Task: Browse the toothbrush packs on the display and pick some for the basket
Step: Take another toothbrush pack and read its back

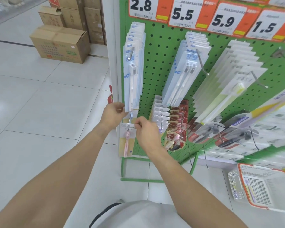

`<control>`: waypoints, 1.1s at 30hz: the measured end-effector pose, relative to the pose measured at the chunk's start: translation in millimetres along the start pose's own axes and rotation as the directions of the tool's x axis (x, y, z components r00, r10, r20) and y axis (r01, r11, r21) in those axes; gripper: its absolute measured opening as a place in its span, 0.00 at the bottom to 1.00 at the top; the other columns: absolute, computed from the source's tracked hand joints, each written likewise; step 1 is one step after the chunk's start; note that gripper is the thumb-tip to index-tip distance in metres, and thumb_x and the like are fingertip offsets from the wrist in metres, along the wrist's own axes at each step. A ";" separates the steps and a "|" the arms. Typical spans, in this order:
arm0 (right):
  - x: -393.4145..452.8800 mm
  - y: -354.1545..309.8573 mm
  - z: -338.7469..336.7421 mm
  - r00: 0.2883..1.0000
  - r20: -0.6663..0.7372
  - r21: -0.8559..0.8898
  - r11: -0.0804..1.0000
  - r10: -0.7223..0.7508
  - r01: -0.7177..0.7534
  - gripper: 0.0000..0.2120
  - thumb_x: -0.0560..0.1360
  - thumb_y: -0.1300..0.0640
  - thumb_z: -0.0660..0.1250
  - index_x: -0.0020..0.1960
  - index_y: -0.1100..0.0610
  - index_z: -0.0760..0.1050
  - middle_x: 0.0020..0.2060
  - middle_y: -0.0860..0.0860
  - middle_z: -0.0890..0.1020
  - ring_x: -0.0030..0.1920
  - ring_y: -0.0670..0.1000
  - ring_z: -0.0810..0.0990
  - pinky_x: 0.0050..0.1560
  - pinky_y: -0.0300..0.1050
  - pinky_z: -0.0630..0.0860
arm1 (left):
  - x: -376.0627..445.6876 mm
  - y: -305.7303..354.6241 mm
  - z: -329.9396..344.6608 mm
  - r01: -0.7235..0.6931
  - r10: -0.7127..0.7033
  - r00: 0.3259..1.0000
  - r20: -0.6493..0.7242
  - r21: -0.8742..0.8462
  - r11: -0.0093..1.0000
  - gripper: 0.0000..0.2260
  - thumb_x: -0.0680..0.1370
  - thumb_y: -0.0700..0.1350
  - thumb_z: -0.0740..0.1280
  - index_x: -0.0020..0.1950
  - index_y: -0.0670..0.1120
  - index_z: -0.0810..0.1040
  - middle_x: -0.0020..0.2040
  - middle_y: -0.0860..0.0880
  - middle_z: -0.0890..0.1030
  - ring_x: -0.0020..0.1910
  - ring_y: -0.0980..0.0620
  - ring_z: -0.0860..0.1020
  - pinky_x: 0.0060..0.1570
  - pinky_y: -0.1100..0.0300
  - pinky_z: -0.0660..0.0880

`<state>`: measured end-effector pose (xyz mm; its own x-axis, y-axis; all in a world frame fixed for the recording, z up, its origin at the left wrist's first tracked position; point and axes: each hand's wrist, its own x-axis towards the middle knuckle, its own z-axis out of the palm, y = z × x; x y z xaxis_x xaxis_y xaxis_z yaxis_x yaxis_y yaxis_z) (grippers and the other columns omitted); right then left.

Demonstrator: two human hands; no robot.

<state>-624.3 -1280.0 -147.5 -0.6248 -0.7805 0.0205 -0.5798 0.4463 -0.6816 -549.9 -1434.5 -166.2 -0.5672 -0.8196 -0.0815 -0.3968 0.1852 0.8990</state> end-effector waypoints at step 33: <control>13.1 -6.5 3.5 0.996 -0.083 0.027 0.999 0.044 -0.042 0.04 0.78 0.60 0.65 0.46 0.57 0.77 0.34 0.51 0.81 0.38 0.53 0.80 0.40 0.52 0.80 | -118.5 -36.4 -33.1 0.163 -0.373 0.839 -0.396 -0.471 0.867 0.10 0.80 0.47 0.70 0.38 0.50 0.82 0.39 0.51 0.83 0.40 0.51 0.78 0.46 0.56 0.75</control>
<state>-626.9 -1294.7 -145.3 -0.6913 -0.7208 0.0512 -0.5385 0.4666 -0.7016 -444.3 -1362.1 -175.0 -0.0428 -0.9715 -0.2332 -0.0968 -0.2283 0.9688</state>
